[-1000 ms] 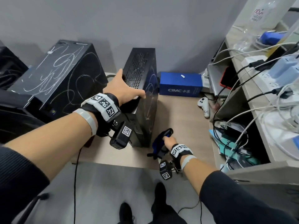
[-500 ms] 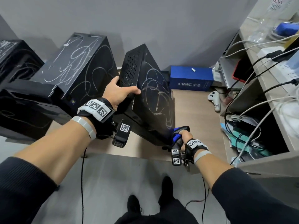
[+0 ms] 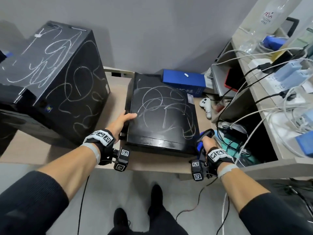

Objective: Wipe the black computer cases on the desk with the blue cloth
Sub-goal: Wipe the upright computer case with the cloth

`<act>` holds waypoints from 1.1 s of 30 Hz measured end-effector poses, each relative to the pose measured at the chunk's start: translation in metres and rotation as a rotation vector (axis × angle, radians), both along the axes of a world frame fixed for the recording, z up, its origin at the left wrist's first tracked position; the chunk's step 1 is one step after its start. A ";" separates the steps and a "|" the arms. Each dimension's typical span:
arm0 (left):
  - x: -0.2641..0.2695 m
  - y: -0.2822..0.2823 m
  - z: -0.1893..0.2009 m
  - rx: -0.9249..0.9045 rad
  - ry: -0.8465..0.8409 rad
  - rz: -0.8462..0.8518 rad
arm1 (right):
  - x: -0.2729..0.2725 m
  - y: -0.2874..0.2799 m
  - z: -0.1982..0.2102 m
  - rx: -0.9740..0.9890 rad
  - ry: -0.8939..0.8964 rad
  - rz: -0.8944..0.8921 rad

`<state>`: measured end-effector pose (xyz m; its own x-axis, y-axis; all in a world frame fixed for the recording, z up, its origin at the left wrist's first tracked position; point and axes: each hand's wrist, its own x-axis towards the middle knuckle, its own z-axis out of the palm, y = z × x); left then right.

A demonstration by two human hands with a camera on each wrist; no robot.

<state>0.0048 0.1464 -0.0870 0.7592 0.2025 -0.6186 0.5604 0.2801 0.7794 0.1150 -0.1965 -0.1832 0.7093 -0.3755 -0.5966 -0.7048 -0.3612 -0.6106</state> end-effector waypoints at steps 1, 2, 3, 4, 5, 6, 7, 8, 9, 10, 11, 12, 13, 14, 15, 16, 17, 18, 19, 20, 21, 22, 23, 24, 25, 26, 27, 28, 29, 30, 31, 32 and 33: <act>0.000 0.000 -0.005 -0.015 0.020 0.009 | -0.001 0.001 -0.002 -0.021 0.006 0.021; 0.002 0.003 -0.014 -0.043 0.026 0.023 | 0.005 -0.003 -0.017 -0.039 0.012 0.046; 0.003 0.004 -0.021 -0.063 0.031 0.029 | 0.002 0.001 -0.014 -0.067 0.016 0.073; 0.004 0.007 -0.028 -0.079 0.042 0.029 | 0.003 0.002 -0.020 -0.089 0.024 0.086; 0.005 0.009 -0.036 -0.080 0.063 0.022 | 0.003 0.005 -0.022 -0.083 0.020 0.091; 0.005 0.014 -0.044 -0.077 0.084 0.014 | 0.002 0.007 -0.019 -0.082 0.024 0.098; 0.007 0.018 -0.053 -0.077 0.110 0.016 | 0.002 0.008 -0.018 -0.072 0.043 0.098; 0.007 0.021 -0.060 -0.067 0.147 0.028 | -0.005 0.018 0.002 -0.082 0.048 0.102; 0.007 0.019 -0.058 -0.049 0.153 0.028 | -0.006 0.021 0.007 -0.089 0.051 0.098; 0.007 0.021 -0.061 -0.030 0.161 0.026 | -0.007 0.022 0.009 -0.098 0.057 0.093; 0.006 0.019 -0.057 -0.017 0.142 0.020 | -0.007 0.021 0.009 -0.099 0.056 0.093; 0.007 0.020 -0.059 -0.021 0.132 0.026 | -0.006 0.020 0.010 -0.104 0.058 0.107; 0.007 0.024 -0.064 -0.027 0.131 0.029 | -0.006 0.021 0.010 -0.110 0.063 0.113; 0.007 0.028 -0.071 -0.036 0.144 0.028 | -0.006 0.022 0.008 -0.107 0.066 0.123; 0.009 0.038 -0.091 -0.029 0.165 0.040 | -0.006 0.024 0.010 -0.110 0.062 0.135; 0.009 0.044 -0.105 -0.019 0.176 0.053 | -0.006 0.026 0.012 -0.114 0.062 0.149; 0.009 0.048 -0.112 -0.019 0.164 0.049 | -0.007 0.027 0.013 -0.118 0.064 0.157; 0.009 0.046 -0.105 -0.004 0.133 0.030 | -0.007 0.029 0.016 -0.125 0.065 0.161; 0.008 0.036 -0.081 -0.003 0.098 0.017 | -0.006 0.029 0.014 -0.131 0.060 0.166; 0.007 0.032 -0.070 0.009 0.090 0.020 | -0.006 0.027 0.014 -0.136 0.065 0.179; 0.007 0.028 -0.063 0.027 0.084 0.017 | -0.005 0.027 0.014 -0.135 0.075 0.202; 0.006 0.027 -0.062 0.043 0.104 0.015 | -0.003 0.024 0.013 -0.129 0.090 0.222; 0.006 0.028 -0.066 0.037 0.122 0.019 | -0.001 0.020 0.011 -0.131 0.092 0.248; 0.005 0.029 -0.070 0.030 0.149 0.031 | -0.003 0.022 0.019 -0.140 0.090 0.278; 0.006 0.031 -0.070 0.026 0.176 0.063 | -0.004 0.024 0.030 -0.157 0.079 0.295; 0.006 0.030 -0.068 0.022 0.188 0.097 | -0.007 0.028 0.044 -0.186 0.053 0.313; 0.004 0.031 -0.068 0.037 0.187 0.139 | -0.009 0.033 0.055 -0.224 0.008 0.335; 0.002 0.034 -0.069 0.061 0.192 0.184 | -0.010 0.039 0.065 -0.255 -0.054 0.366; 0.000 0.036 -0.068 0.077 0.198 0.231 | -0.013 0.047 0.076 -0.259 -0.122 0.395; -0.001 0.042 -0.069 0.092 0.205 0.240 | -0.016 0.059 0.089 -0.229 -0.181 0.424; -0.002 0.047 -0.072 0.089 0.212 0.225 | -0.016 0.073 0.099 -0.178 -0.237 0.463; -0.006 0.055 -0.074 0.077 0.218 0.219 | -0.016 0.089 0.104 -0.120 -0.285 0.520; -0.010 0.061 -0.075 0.055 0.224 0.204 | -0.014 0.104 0.106 -0.085 -0.325 0.581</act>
<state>-0.0054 0.2072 -0.1622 0.5456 0.3744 -0.7497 0.6564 0.3652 0.6601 0.1007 -0.0922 -0.0768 0.9490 0.0852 -0.3037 -0.1665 -0.6823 -0.7118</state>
